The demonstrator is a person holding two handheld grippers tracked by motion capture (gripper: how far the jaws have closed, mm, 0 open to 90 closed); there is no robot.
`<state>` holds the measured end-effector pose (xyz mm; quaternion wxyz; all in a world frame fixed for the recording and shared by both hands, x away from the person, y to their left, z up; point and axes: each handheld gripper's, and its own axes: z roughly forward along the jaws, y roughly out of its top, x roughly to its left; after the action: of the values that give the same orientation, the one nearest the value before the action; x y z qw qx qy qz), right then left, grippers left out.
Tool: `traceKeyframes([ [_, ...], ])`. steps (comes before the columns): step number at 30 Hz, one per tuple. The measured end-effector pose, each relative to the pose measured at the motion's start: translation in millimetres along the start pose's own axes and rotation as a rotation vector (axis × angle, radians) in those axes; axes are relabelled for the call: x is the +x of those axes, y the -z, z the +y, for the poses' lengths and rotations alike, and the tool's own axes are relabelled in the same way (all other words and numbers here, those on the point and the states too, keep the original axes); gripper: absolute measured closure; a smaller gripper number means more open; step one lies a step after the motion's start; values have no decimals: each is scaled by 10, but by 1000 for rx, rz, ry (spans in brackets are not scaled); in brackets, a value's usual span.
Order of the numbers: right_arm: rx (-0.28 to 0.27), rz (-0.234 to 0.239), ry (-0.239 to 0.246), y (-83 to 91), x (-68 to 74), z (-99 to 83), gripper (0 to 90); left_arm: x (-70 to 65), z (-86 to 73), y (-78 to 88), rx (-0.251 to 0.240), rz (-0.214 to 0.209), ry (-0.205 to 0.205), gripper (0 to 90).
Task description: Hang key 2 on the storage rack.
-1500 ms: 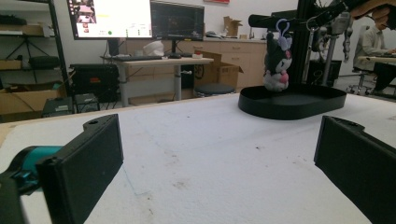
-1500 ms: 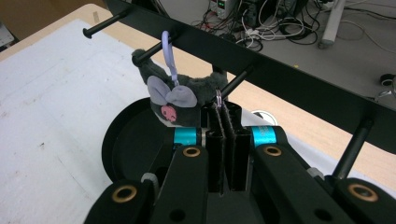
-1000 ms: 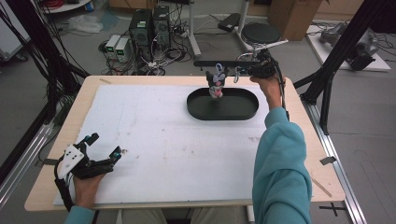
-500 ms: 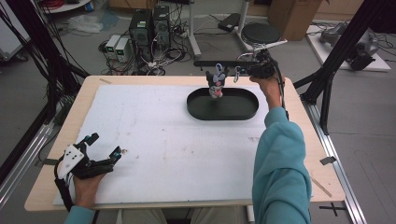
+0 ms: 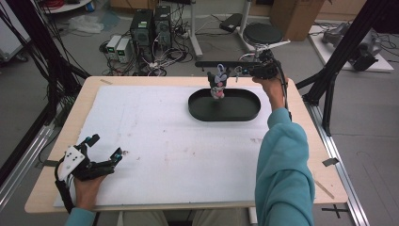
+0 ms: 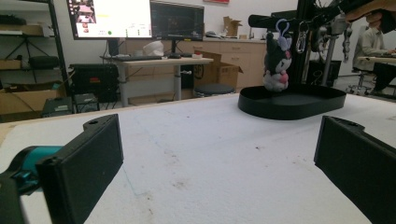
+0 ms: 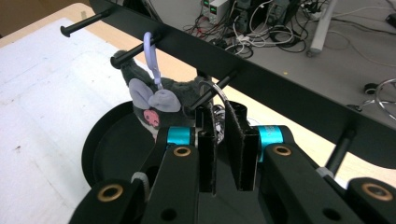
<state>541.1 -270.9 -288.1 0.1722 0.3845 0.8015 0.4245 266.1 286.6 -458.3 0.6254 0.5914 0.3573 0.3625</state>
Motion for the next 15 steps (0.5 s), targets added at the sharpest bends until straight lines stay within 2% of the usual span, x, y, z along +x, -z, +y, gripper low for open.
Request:
traceKeyframes([
  [6, -13, -8, 5, 50, 15, 8, 784, 0, 0, -1, 1, 0, 1, 17],
  [8, -17, 5, 6, 84, 31, 10, 728, 1, 0, -1, 1, 1, 0, 17],
  [11, -40, 19, 5, 164, 103, 29, 513, 1, 0, -1, 0, -1, 0, 17],
  [14, -59, 22, 5, 283, 206, 50, 247, 1, 0, 0, 0, 0, 0, 17],
  [15, -50, 45, -8, 320, 238, 49, 127, 0, 0, 0, 1, 1, -1, 17],
])
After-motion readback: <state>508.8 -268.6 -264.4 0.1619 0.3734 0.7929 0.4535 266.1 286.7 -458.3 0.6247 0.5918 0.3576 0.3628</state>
